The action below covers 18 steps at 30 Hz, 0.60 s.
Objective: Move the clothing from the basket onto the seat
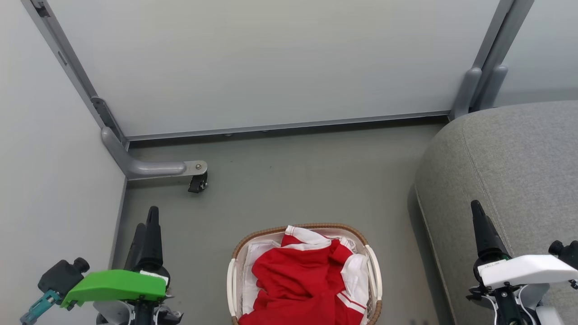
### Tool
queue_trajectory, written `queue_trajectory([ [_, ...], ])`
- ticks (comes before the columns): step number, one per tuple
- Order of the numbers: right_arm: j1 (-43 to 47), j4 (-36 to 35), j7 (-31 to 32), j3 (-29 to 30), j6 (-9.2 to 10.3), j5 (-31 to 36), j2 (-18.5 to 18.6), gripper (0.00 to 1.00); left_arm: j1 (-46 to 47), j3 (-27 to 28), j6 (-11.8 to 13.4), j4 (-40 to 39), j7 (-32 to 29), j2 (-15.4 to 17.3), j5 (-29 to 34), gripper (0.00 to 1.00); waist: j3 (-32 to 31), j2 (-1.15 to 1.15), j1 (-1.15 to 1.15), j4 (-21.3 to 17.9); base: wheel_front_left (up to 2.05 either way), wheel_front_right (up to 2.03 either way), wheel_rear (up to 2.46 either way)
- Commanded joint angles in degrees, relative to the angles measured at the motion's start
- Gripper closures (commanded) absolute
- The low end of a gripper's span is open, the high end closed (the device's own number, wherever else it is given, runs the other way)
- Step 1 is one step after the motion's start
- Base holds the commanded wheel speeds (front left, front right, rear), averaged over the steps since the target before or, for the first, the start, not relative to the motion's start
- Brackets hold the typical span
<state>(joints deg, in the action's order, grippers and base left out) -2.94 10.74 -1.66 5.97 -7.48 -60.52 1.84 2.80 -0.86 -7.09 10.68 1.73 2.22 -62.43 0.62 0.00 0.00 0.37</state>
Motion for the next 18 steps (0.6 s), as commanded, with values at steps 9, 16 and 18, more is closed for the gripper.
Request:
queue_trajectory([
  [9, 0.4, -2.2, -2.3, -0.9, -0.01, 12.4, 0.6, 0.0, 0.2, -2.4, 1.1, -1.4, 2.3, 0.4, 12.4, 0.0, -0.2, 0.0, 0.0, 0.2, 0.0, 0.0, 0.0],
  [16, 0.7, -2.3, -3.7, -1.9, -0.01, 19.9, 0.7, 0.0, -0.7, -2.8, 1.6, -0.1, 3.6, 0.5, 18.3, 0.0, -0.2, 0.0, 0.0, 0.3, 0.0, 0.0, 0.0],
  [18, 0.8, -2.3, -4.0, -2.0, -0.01, 21.6, 0.7, 0.0, -0.7, -2.9, 1.8, 0.2, 4.0, 0.5, 19.9, 0.0, -0.2, 0.0, 0.0, 0.4, 0.0, 0.0, 0.0],
])
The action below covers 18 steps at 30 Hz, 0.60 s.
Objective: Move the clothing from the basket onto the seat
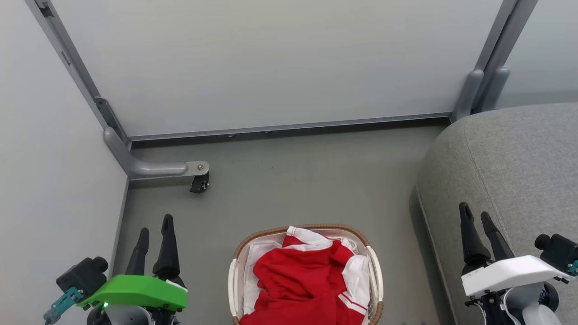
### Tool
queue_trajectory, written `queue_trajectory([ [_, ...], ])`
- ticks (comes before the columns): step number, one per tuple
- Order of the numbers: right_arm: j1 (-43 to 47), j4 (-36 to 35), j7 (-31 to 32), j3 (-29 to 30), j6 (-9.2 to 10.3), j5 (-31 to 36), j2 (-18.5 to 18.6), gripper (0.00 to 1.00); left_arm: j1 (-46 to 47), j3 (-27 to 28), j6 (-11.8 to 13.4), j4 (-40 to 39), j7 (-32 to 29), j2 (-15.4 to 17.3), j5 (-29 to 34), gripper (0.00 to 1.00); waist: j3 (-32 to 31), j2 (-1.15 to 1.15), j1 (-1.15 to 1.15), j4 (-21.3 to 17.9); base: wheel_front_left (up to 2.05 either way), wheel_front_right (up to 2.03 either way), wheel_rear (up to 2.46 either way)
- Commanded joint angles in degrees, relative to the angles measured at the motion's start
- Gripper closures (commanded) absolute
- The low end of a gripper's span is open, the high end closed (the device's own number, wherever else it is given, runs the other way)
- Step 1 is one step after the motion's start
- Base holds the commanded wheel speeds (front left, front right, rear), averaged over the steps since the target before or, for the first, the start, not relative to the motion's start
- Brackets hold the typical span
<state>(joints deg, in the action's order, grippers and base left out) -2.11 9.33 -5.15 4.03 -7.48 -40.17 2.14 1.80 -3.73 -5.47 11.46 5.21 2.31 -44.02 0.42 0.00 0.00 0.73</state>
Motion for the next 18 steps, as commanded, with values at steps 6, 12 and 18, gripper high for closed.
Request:
queue_trajectory([
  [6, 0.0, -0.4, -1.6, -0.3, -0.01, 6.0, 0.4, 0.0, 0.0, -0.2, 0.3, 0.1, 1.5, 0.4, 5.7, 0.0, -0.1, 0.0, 0.0, 0.2, 0.0, 0.0, 0.0],
  [12, 0.0, -0.1, -2.6, -0.4, -0.01, 10.0, 0.5, 0.0, -0.3, -0.3, 0.3, 0.6, 2.5, 0.5, 9.0, 0.0, -0.1, 0.0, 0.0, 0.5, 0.0, 0.0, 0.0],
  [18, 0.2, 0.0, -3.5, -0.6, -0.01, 13.7, 0.6, 0.0, -0.5, -0.7, -0.1, 2.5, 3.4, 0.5, 11.6, 0.0, -0.3, 0.0, 0.0, 0.8, 0.0, 0.0, 0.0],
])
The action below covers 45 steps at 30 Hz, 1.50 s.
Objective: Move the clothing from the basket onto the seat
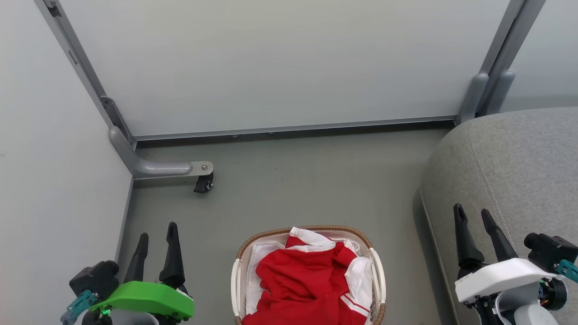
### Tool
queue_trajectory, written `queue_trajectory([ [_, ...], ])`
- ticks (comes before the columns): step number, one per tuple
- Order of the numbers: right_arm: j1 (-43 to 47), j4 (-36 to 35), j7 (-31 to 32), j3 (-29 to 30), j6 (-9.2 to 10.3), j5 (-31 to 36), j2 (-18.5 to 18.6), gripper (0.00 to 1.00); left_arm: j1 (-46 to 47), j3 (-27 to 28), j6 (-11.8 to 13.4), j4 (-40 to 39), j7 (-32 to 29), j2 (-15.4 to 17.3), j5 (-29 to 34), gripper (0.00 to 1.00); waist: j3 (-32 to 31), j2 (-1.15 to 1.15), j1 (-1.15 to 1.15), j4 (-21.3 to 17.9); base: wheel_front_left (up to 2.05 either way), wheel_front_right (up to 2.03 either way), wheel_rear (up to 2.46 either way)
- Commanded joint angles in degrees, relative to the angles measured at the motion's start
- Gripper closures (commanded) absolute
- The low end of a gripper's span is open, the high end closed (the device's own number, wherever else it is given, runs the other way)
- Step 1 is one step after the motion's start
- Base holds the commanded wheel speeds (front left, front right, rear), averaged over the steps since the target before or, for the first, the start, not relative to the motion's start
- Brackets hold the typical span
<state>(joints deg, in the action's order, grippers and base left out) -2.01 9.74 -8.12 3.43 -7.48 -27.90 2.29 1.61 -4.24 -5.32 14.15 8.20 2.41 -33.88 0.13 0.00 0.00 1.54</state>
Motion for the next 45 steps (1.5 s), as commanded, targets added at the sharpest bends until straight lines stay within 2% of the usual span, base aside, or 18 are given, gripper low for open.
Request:
queue_trajectory([
  [1, 0.1, -0.4, -0.7, 0.0, -0.01, 1.9, 0.4, 0.0, -0.3, -0.2, -0.3, 0.1, 0.6, 0.4, 1.8, 0.0, 0.0, 0.0, 0.0, 0.1, 0.0, 0.0, 0.0],
  [45, 0.7, -0.2, -6.2, -0.1, -0.01, 22.7, 0.7, 0.0, -0.4, -1.3, -1.2, 5.4, 6.1, 0.6, 19.7, 0.0, 0.3, 0.0, 0.0, 1.2, 0.0, 0.0, 0.0],
])
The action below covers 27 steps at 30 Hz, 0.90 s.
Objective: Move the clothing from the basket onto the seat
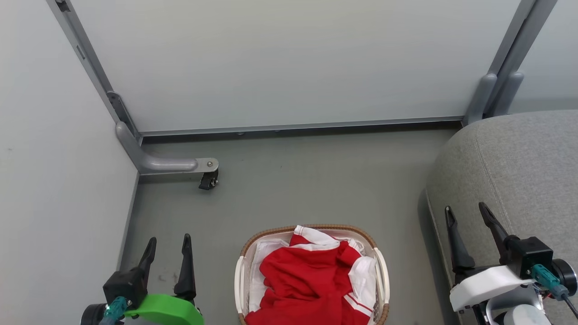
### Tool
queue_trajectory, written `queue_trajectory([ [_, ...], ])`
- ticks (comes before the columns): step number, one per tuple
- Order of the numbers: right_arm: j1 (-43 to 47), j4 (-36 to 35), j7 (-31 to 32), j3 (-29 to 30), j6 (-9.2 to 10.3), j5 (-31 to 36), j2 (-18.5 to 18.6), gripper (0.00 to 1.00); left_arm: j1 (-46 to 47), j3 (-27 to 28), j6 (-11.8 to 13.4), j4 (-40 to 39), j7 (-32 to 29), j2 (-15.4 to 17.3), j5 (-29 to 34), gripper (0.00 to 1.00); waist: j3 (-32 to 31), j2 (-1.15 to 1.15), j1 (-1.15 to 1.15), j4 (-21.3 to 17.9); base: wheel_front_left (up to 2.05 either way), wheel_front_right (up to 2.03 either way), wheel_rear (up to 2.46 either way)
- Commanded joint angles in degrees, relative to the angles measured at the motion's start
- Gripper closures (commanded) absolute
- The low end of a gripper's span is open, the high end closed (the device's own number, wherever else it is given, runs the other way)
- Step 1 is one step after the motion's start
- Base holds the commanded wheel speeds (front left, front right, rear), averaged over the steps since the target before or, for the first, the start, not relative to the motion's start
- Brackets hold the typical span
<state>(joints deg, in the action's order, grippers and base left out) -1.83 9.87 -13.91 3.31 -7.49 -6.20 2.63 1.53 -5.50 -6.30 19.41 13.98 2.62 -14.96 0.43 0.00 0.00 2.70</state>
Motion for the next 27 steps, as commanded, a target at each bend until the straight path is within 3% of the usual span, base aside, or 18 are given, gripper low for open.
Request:
queue_trajectory([
  [1, 0.5, -0.3, -0.5, -0.1, 0.0, 1.4, 0.4, 0.0, -0.3, -0.1, -0.2, 0.2, 0.4, 0.4, 1.0, 0.0, 0.0, 0.0, 0.0, 0.0, 0.0, 0.0, 0.0],
  [10, 0.7, -0.5, -1.4, -0.2, 0.01, 5.0, 0.4, 0.0, -0.5, -0.6, -0.2, 0.5, 1.4, 0.4, 4.1, 0.0, 0.1, 0.0, 0.0, 0.3, 0.0, 0.0, 0.0],
  [27, 0.4, -0.2, -1.4, 0.1, 0.01, 4.2, 0.4, 0.0, -0.5, -0.4, -0.6, 0.3, 1.2, 0.4, 3.6, 0.0, 0.5, 0.0, 0.0, 0.1, 0.0, 0.0, 0.0],
])
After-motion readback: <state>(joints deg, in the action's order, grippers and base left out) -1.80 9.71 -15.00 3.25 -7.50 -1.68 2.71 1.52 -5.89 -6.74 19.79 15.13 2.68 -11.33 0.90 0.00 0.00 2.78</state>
